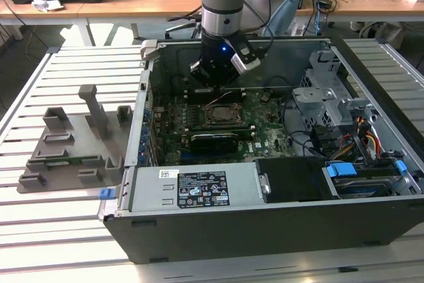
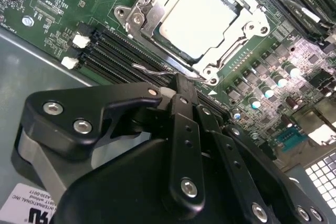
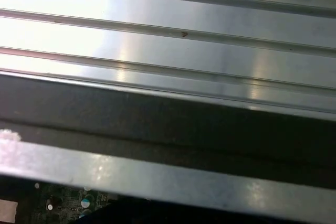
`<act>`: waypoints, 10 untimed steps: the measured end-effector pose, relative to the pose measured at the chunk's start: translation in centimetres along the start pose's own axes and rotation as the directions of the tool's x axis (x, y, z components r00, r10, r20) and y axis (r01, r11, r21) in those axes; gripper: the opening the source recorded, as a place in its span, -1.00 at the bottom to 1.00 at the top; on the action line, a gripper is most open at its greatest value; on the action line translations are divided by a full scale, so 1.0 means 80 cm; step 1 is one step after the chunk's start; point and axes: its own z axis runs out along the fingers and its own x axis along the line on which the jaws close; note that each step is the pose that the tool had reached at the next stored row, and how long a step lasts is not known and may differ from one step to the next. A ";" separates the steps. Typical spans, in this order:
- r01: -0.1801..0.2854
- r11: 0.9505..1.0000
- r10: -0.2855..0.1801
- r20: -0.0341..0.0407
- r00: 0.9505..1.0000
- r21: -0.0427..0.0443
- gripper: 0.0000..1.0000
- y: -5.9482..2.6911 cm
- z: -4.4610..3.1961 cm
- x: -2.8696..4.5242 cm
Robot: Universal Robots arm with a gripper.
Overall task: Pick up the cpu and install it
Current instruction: 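Install the first cpu locking lever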
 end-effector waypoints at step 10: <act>0.008 1.000 -0.008 -0.001 1.000 0.000 -0.79 0.000 0.0017 -0.0002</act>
